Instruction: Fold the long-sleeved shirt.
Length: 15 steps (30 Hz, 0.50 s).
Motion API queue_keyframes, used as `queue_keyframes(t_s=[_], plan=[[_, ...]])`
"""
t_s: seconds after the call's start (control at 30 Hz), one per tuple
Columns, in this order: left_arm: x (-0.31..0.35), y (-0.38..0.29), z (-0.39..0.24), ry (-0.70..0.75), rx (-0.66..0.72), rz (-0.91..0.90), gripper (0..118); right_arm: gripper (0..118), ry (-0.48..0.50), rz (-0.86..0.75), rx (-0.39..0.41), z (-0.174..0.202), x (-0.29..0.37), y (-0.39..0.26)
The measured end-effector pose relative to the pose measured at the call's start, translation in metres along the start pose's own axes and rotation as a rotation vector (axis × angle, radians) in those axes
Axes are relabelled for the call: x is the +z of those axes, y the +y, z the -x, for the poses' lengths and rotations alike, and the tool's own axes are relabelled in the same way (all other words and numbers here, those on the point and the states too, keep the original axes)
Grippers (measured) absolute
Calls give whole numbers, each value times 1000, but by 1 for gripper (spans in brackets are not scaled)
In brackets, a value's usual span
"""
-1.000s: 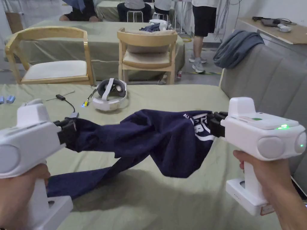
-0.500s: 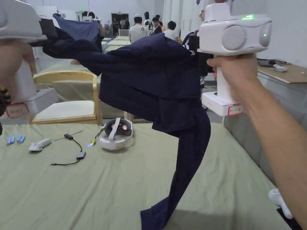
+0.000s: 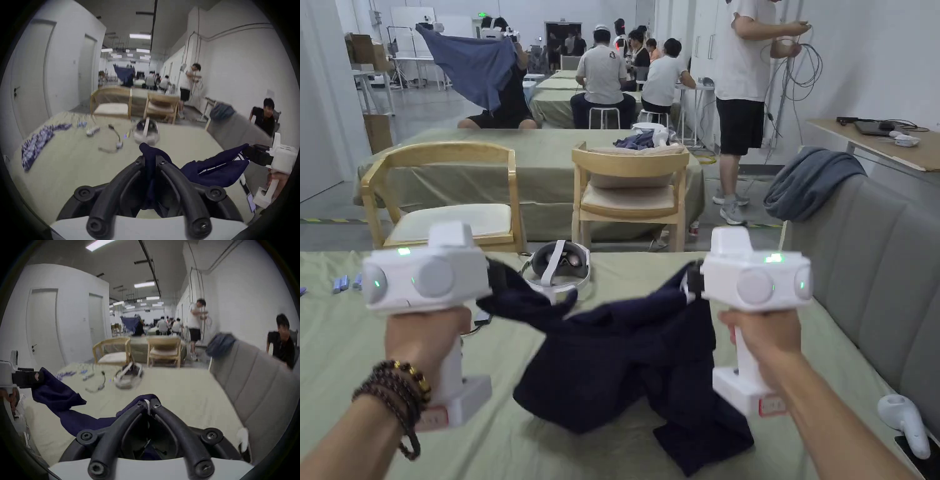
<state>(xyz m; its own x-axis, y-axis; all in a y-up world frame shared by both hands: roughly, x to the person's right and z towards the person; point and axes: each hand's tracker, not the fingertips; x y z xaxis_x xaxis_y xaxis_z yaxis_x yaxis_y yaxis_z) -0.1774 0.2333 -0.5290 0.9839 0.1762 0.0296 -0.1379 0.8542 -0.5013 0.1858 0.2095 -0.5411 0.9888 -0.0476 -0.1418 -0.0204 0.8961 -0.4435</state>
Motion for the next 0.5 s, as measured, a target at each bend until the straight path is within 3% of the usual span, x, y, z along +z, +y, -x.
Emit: queue_keyframes(t_s=[0.23, 0.37, 0.5], plan=[[19, -50, 3, 20, -10, 57, 14, 2, 17, 30, -8, -1, 16, -44], [61, -83, 4, 42, -19, 49, 14, 2, 2, 13, 34, 11, 81, -73], [85, -147, 8, 104, -80, 124, 14, 2, -5, 68, 7, 14, 118, -130]])
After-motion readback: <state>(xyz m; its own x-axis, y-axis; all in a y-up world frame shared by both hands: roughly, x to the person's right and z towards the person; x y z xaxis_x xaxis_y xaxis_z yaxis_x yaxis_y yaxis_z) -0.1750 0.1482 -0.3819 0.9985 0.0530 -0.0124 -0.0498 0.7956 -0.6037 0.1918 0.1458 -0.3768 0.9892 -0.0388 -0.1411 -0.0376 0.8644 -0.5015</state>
